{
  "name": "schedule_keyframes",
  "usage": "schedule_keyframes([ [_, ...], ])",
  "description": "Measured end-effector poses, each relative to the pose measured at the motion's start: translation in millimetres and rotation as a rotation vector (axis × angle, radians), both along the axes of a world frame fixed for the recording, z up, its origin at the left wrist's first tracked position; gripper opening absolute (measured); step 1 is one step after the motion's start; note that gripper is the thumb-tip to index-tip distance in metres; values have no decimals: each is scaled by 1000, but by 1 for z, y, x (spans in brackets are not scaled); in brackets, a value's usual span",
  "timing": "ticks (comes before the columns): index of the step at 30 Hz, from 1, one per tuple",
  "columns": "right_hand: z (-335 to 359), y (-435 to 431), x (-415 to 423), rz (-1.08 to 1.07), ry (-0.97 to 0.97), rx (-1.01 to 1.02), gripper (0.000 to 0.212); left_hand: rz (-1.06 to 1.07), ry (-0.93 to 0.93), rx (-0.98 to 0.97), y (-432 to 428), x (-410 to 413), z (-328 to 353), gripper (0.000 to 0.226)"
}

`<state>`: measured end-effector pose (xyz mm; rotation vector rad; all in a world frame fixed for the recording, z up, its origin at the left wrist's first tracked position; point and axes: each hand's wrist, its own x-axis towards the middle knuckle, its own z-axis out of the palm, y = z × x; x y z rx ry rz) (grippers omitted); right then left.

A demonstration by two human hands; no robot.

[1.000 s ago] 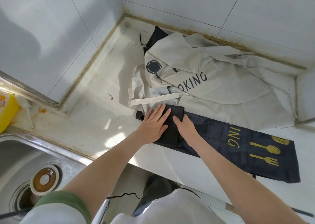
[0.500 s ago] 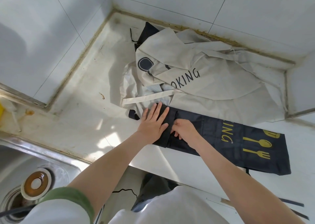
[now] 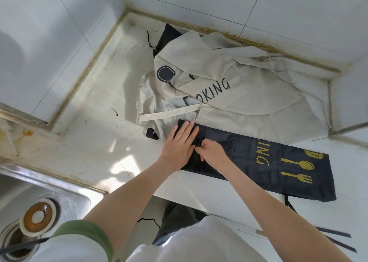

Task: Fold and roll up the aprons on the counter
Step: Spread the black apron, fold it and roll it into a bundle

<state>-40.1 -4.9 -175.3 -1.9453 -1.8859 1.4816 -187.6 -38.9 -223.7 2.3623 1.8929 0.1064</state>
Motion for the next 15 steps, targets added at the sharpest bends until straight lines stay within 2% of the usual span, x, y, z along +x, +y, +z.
schedule_keyframes([
  [1,-1,-2,-1,-30,-3,33,13,-32,-6,-2,0,-1,-2,54],
  [3,0,-9,-3,-12,-47,154,18,-36,-37,-20,1,-1,-5,53],
  [5,-1,-15,-6,178,-156,323,26,-39,-72,-21,2,-2,-9,53],
  [7,-3,-17,-8,295,-209,373,29,-17,-138,13,3,-3,-7,54],
  [8,-3,-16,-9,285,-193,351,27,53,-197,21,5,-3,-3,54],
  [10,-4,-14,-9,232,-179,317,23,328,-281,19,8,-1,14,47],
  [12,-6,-12,-8,211,-168,307,23,623,-367,-95,15,2,31,39],
  [13,-6,-11,-6,198,-153,300,24,700,-423,-185,20,1,37,38],
  [15,-7,-11,-5,162,-113,279,25,722,-505,-376,26,-2,45,35],
])
